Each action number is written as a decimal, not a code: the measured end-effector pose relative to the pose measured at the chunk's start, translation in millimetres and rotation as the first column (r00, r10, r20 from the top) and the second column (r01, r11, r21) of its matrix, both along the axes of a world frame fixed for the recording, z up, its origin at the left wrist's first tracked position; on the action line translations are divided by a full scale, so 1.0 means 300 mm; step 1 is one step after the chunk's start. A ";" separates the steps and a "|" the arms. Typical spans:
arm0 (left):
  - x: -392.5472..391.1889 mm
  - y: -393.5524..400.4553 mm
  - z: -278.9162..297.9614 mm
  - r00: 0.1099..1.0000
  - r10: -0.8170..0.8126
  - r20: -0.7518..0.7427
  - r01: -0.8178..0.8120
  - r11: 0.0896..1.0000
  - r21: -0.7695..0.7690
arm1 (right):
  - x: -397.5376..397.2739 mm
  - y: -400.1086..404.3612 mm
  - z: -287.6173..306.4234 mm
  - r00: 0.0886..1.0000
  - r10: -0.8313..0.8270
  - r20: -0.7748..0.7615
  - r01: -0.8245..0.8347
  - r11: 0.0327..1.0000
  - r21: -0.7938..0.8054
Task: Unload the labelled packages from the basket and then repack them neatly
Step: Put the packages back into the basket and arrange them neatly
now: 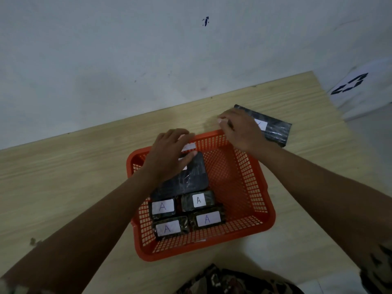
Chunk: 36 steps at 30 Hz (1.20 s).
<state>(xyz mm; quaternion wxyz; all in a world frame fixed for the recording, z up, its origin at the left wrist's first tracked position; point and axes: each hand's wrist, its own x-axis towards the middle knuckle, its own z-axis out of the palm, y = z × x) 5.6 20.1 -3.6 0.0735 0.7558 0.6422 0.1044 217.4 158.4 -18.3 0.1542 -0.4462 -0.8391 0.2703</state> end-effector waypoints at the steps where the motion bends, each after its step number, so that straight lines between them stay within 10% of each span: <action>1: 0.016 0.035 -0.002 0.999 0.023 0.028 -0.022 0.999 -0.044 | 0.022 0.018 -0.002 0.998 -0.063 -0.017 0.064 0.998 0.017; 19: 0.065 0.239 -0.087 0.993 0.109 0.036 -0.089 0.929 -0.359 | 0.220 0.136 -0.094 0.864 -0.253 0.435 0.341 0.930 -0.138; 24: 0.059 0.239 -0.082 0.990 0.101 0.099 -0.059 0.933 -0.354 | 0.225 0.122 -0.055 0.912 -0.291 0.288 0.373 0.879 -0.296; 36: 0.034 0.241 -0.095 0.981 0.030 0.194 0.029 0.956 -0.293 | 0.162 -0.066 0.239 0.821 -0.513 -0.253 0.542 0.839 0.057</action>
